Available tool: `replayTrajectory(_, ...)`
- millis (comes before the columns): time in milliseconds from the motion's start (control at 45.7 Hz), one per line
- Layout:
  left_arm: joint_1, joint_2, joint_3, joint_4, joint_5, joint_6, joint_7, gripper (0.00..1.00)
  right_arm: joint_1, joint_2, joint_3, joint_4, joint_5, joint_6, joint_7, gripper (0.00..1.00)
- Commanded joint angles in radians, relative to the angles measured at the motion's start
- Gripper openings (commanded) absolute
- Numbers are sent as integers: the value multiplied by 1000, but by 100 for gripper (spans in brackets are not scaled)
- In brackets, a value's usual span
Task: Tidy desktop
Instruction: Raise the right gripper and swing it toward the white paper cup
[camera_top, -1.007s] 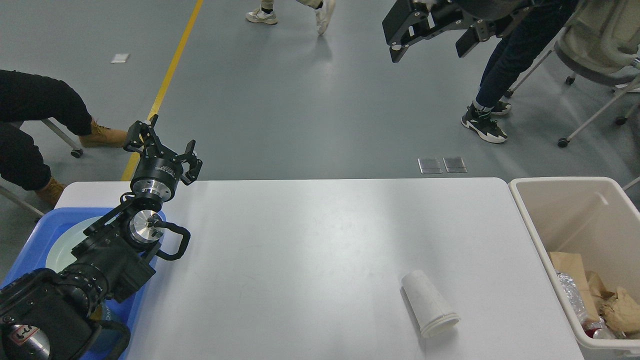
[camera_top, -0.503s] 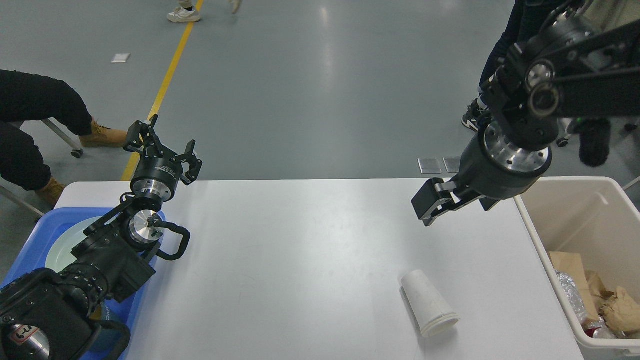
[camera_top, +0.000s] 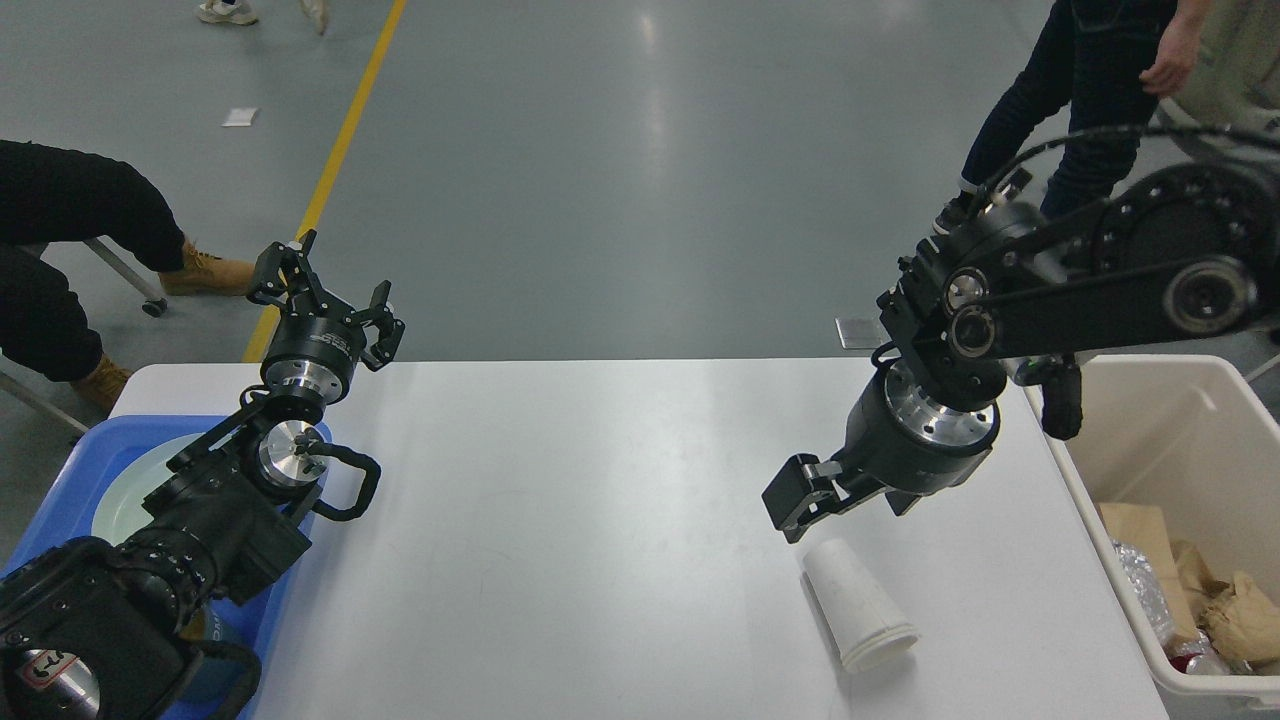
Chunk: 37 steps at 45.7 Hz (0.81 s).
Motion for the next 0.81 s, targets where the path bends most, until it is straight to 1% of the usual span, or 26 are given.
replayTrajectory(0, 0, 0, 0, 0, 0, 0, 0, 96, -140, 50, 1, -96, -71, -17, 2, 100)
replayTrajectory(131, 0, 0, 0, 0, 0, 0, 0, 96, -288, 90, 3, -187, -114, -80, 4, 100)
replayTrajectory(241, 0, 0, 0, 0, 0, 0, 0, 96, -390, 96, 3, -248, -116, -124, 4, 100)
replayTrajectory(503, 0, 0, 0, 0, 0, 0, 0, 96, -493, 101, 4, -329, -118, -128, 5, 100)
replayTrajectory(788, 0, 0, 0, 0, 2, 0, 0, 96, -611, 165, 3, -457, -119, -128, 7, 100)
